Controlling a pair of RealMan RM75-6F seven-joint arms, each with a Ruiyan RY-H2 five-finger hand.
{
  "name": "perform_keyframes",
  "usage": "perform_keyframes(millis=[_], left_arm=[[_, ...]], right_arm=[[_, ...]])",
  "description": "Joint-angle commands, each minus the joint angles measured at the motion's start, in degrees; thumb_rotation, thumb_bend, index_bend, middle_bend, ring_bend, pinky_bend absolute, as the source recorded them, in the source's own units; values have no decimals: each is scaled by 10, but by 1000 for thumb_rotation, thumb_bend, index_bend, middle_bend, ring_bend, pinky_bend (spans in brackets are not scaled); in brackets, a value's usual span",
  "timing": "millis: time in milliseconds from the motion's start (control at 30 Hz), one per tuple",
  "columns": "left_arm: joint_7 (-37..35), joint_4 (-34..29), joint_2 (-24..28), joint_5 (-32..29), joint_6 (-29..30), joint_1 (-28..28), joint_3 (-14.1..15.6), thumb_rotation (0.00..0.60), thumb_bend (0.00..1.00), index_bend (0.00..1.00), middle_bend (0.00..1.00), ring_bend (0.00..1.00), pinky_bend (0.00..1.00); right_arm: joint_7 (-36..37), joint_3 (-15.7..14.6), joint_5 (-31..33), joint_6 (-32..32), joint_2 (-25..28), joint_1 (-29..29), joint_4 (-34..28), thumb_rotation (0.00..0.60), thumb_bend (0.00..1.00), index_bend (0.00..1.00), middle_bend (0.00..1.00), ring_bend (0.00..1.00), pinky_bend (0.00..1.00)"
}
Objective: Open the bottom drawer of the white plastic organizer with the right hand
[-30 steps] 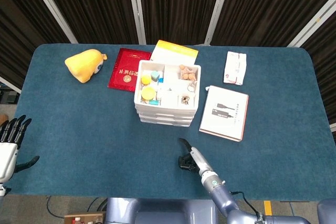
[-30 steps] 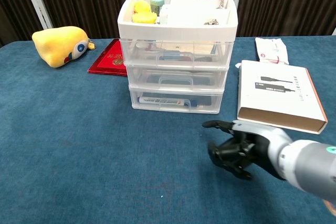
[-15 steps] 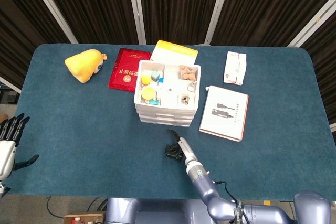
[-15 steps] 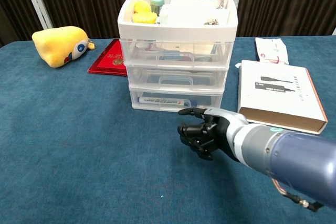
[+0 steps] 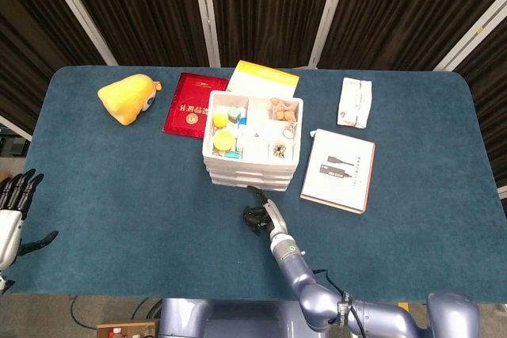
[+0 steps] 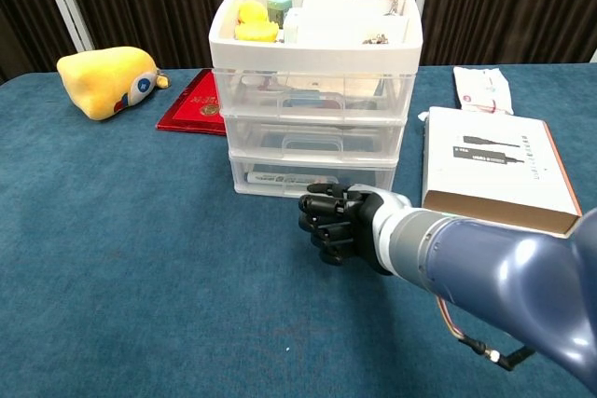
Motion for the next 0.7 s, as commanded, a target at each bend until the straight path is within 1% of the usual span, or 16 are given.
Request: perform_keyframes(millis=[33,367,567,700], left_arm=[[0,-1,0,-1,-1,0,0,600,54,21,0,0,27],[-3,-3,2,-2,-5,-1,-1,600,53,21,0,0,26],[-5,-4,3,-1,-5,0,-1,600,53,20,0,0,26],[-9,-5,5,-4,-8,-1,-2,600,53,19,0,0,27]], right_arm=[[8,4,6,-6,-8,1,13,600,715,89,834,835,891],[48,19,10,-45,-22,-5,32,600,722,89,834,835,891],[81,33,11,-77,-28,-11,42,600,734,112,834,835,891],[93,39,2,-78,-33,-10,52,600,739,113,833,835,891]])
